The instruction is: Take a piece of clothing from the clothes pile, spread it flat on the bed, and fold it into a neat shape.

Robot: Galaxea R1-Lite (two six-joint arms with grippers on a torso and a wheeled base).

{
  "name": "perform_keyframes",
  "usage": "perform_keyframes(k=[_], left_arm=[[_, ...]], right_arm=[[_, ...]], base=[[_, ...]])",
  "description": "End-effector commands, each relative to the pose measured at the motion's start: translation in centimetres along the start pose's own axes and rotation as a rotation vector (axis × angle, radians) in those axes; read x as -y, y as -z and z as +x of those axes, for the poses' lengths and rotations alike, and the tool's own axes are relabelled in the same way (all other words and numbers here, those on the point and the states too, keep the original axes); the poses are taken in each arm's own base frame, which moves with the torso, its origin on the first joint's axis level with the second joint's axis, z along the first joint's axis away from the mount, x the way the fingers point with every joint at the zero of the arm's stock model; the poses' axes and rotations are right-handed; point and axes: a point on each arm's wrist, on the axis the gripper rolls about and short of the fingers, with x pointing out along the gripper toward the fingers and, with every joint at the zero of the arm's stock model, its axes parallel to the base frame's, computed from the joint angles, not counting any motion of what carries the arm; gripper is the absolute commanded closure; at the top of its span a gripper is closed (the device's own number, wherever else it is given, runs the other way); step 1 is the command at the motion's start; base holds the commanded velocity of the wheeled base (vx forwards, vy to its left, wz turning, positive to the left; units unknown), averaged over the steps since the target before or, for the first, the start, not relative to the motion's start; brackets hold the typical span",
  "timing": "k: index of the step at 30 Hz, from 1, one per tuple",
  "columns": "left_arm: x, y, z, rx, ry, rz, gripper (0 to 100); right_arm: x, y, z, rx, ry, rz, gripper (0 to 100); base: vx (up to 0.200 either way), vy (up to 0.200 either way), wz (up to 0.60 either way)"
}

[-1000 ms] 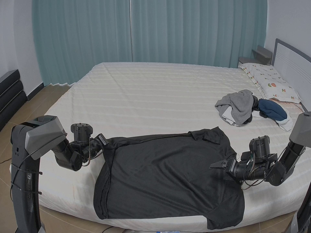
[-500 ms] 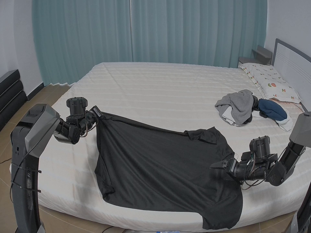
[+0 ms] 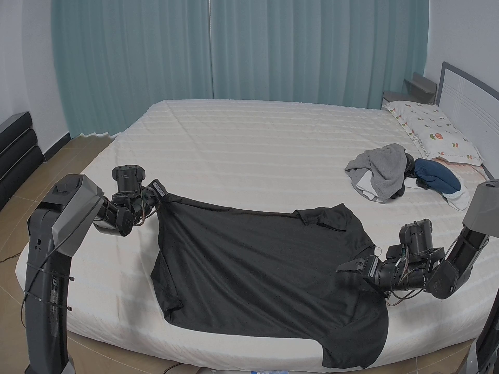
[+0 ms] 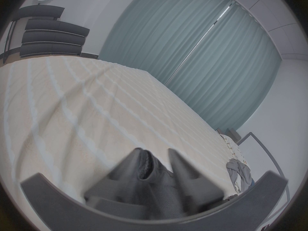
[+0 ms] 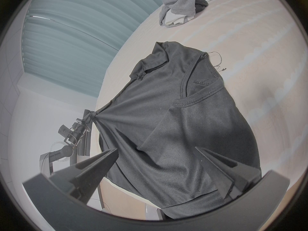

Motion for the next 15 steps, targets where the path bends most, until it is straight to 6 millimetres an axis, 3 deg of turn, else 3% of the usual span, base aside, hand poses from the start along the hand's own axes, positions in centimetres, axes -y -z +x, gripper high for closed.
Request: perform_keyframes(k=[1, 8, 10, 15], left_arm=[[-0.3, -0.9, -0.6, 0.005, -0.015, -0.015, 0], [0.4, -3.7, -4.3, -0.032, -0.046, -0.127, 0], [0.4, -3.6, -5.4, -0.048, -0.055, -0.128, 0], [0.1, -1.4, -10.6, -0.206, -0.054, -0.131, 0]], right_arm=[[0.1, 0.1, 0.0, -0.004, 0.003, 0.001, 0], [0.1, 0.2, 0.0, -0.006, 0.005, 0.002, 0], [0.1, 0.2, 0.0, -0.007, 0.004, 0.001, 0], [0.1, 0.2, -0.1, -0.007, 0.004, 0.001, 0]], base=[[0.0, 0.0, 0.0], [0.0, 0.0, 0.0], [0.0, 0.0, 0.0], [0.0, 0.0, 0.0]])
